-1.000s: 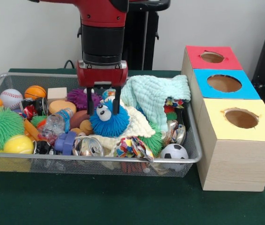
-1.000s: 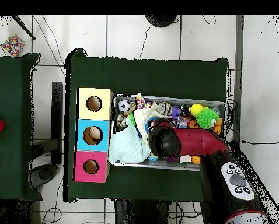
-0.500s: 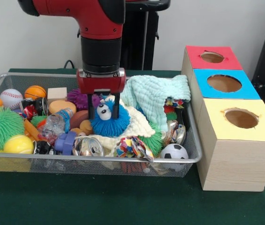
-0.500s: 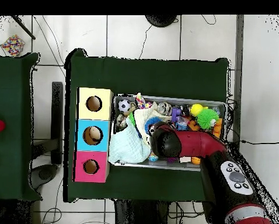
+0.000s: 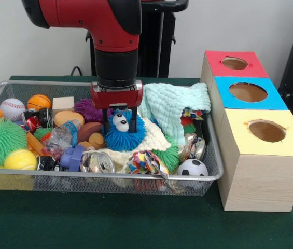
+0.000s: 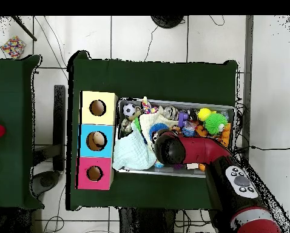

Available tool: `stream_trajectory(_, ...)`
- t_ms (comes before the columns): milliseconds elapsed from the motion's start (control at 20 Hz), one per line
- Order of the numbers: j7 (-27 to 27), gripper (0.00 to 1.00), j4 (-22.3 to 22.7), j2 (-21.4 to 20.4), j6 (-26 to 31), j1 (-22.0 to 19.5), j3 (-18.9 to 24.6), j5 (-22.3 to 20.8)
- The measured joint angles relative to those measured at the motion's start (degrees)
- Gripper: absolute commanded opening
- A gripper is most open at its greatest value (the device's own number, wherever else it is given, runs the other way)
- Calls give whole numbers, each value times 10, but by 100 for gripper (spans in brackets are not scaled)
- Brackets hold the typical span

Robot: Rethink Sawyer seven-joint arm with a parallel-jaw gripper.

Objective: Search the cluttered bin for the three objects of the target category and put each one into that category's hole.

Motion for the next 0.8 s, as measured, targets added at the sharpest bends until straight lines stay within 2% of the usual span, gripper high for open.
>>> stream_trajectory(500, 0, 100, 0, 0, 0, 0, 0, 2)
stream_trajectory(550, 0, 0, 0, 0, 0, 0, 0, 2)
stream_trajectory(800, 0, 0, 0, -1, 0, 1, 0, 2)
